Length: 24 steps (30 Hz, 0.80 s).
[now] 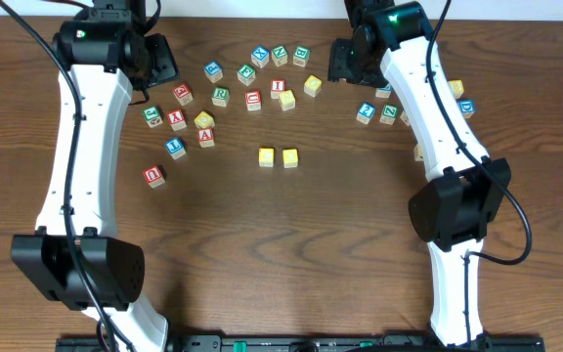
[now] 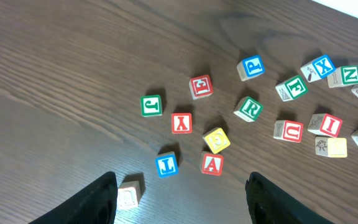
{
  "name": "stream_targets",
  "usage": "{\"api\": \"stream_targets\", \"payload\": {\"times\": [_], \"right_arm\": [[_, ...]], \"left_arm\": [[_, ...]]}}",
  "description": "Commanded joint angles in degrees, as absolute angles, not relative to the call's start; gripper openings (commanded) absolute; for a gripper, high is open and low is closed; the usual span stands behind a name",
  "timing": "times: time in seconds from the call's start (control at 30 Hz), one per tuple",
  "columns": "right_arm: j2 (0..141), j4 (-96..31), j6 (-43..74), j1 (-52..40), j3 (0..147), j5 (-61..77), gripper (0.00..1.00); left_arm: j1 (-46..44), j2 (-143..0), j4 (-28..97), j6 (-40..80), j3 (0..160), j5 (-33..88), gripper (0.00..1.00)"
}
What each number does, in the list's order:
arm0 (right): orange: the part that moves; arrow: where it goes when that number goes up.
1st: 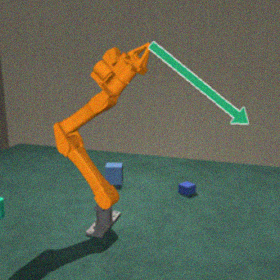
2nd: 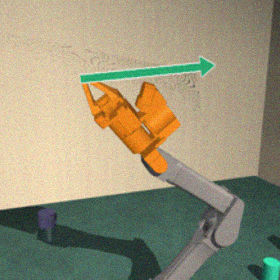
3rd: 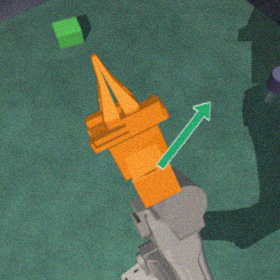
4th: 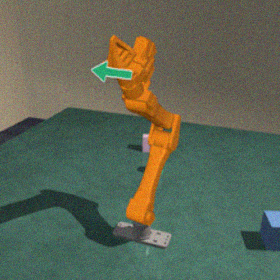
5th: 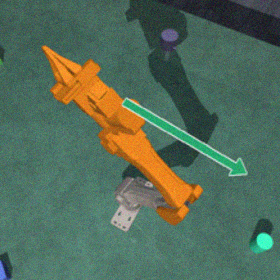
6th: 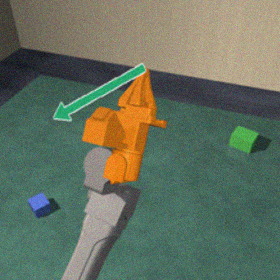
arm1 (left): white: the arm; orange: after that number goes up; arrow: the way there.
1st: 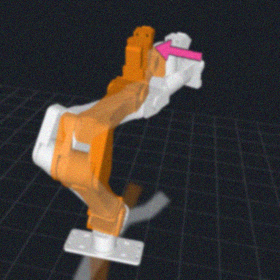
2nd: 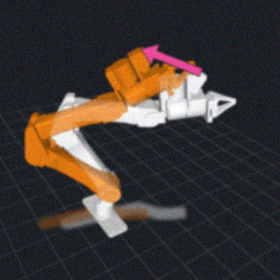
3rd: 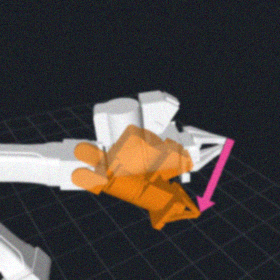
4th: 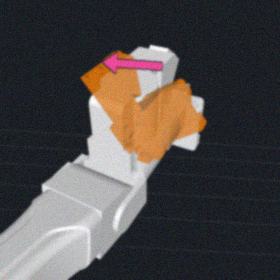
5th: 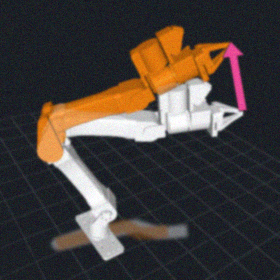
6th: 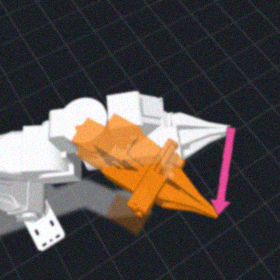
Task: Spell out CORL
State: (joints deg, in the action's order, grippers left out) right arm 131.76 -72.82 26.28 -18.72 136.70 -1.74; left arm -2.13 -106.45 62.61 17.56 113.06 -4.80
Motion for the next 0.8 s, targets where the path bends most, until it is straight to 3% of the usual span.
{"api": "stream_targets", "payload": {"times": [0.0, 0.2, 0.6, 0.77], "right_arm": [[131.5, -73.0, 25.6, -19.2, 136.7, -2.2, 0.61], [131.5, -73.2, 25.6, -19.2, 136.7, -2.2, 0.66], [131.5, -77.0, 25.6, -19.2, 136.7, -2.2, 0.7], [131.5, -77.8, 25.6, -19.2, 136.7, -2.3, 0.7]], "left_arm": [[-2.5, -107.3, 62.5, 18.3, 113.3, -3.4, 0.66], [-5.0, -109.3, 55.3, 12.7, 112.6, -3.5, 0.65], [-8.5, -122.6, 46.3, 12.5, 112.7, -3.5, 0.66], [-10.0, -126.0, 43.7, 11.0, 112.7, -3.5, 0.72]]}}
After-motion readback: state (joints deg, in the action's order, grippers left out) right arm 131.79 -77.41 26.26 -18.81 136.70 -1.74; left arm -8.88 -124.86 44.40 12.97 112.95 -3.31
